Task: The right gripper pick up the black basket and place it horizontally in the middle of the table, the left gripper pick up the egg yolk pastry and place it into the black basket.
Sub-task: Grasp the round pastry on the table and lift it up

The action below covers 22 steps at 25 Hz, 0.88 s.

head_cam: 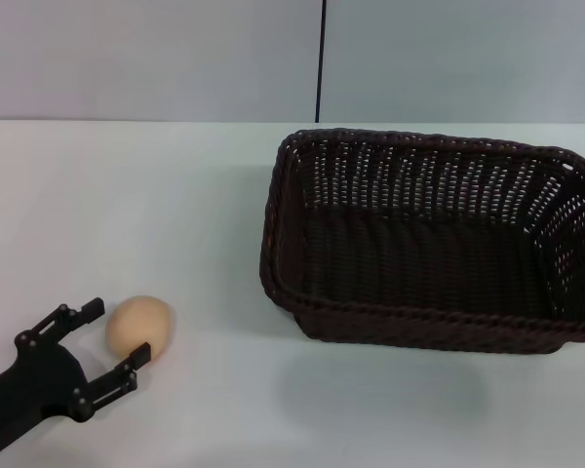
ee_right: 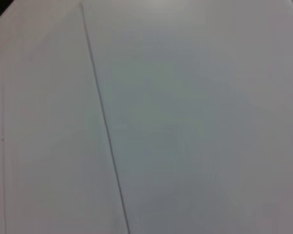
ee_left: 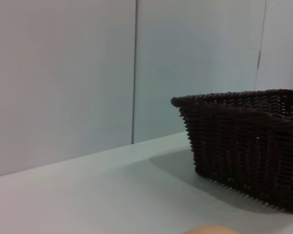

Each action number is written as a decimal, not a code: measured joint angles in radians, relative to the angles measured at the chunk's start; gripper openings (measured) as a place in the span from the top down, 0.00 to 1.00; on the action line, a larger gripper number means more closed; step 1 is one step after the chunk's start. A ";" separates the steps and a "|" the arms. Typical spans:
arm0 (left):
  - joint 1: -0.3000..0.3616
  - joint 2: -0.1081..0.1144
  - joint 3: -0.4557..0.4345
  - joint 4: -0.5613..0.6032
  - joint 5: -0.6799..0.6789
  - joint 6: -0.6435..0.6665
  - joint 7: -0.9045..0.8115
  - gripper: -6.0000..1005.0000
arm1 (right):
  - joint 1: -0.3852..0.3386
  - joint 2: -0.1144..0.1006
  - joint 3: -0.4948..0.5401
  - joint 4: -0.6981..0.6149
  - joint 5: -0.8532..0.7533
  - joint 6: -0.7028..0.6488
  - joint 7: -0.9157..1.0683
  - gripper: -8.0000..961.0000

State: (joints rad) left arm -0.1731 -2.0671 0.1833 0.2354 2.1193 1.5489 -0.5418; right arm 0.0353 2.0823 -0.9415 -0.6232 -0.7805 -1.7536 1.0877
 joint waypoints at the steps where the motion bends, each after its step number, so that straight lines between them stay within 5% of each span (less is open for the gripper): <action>1: 0.000 0.000 0.000 0.000 0.000 0.000 0.000 0.21 | 0.002 0.000 0.003 0.021 0.000 -0.006 -0.001 0.25; 8: -0.009 0.000 0.046 0.000 0.002 -0.001 0.001 0.21 | 0.029 0.001 0.007 0.209 0.066 -0.055 -0.117 0.25; 22: -0.055 -0.001 0.044 -0.028 -0.008 -0.015 0.001 0.66 | 0.096 0.003 0.017 0.688 0.338 -0.238 -0.417 0.25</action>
State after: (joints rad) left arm -0.2283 -2.0684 0.2270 0.2073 2.1114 1.5344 -0.5412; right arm 0.1310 2.0852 -0.9248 0.0644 -0.4422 -1.9913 0.6711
